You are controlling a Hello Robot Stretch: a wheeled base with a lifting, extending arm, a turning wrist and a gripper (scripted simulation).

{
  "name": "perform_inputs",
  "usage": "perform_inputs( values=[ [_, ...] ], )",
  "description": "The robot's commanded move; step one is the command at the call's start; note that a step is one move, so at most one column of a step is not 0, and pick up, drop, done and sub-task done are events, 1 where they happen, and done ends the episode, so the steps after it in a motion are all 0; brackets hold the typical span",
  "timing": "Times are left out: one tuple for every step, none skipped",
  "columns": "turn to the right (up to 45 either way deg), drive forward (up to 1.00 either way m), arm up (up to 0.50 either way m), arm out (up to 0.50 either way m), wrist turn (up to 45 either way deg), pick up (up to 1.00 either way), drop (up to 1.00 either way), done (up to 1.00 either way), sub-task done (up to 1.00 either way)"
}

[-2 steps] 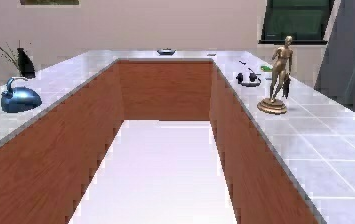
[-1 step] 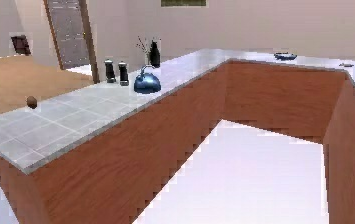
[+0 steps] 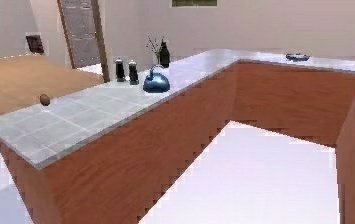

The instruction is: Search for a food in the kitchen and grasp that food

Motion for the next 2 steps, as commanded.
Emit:
perform_inputs(
  values=[
    [45.0, 0.00, 0.00, 0.00, 0.0, 0.00, 0.00, 0.00, 0.00],
    [45.0, 0.00, 0.00, 0.00, 0.0, 0.00, 0.00, 0.00, 0.00]
  ],
)
